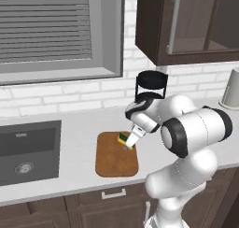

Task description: Pick up the sponge from the counter and clean the cutting board by briefly scrubbing or pressing down on the cutting board. Once finished, release the sponge.

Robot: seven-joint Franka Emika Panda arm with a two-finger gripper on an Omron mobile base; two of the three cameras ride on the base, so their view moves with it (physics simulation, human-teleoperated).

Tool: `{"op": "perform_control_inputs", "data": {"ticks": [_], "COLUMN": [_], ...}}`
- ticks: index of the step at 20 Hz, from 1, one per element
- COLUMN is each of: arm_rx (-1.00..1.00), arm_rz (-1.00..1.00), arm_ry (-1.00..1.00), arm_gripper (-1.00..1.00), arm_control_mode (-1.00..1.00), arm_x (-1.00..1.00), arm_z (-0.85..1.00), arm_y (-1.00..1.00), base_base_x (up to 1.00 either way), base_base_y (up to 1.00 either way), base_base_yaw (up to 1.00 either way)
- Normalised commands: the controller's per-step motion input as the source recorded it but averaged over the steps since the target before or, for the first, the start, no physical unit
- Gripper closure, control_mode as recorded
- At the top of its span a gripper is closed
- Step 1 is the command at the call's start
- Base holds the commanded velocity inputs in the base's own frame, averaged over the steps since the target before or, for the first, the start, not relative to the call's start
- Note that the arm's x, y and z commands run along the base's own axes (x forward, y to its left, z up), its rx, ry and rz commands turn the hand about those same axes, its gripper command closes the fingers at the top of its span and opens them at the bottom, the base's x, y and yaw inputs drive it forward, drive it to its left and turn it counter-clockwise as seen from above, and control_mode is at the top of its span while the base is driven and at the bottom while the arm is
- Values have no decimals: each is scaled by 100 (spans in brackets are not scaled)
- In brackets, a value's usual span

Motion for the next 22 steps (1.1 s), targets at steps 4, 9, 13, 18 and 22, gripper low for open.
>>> {"op": "perform_control_inputs", "data": {"ticks": [4,9,13,18,22], "arm_rx": [5,0,0,0,-1], "arm_rz": [-4,-3,-1,-14,-19], "arm_ry": [-3,-5,-1,-29,-34], "arm_gripper": [100,100,100,100,100], "arm_control_mode": [-100,-100,-100,-100,-100], "arm_x": [-52,-15,-2,-37,-24], "arm_z": [-31,-24,-71,-81,-22], "arm_y": [8,53,57,91,100], "base_base_x": [0,0,0,0,0], "base_base_y": [0,0,0,0,0], "base_base_yaw": [0,0,0,0,0]}}
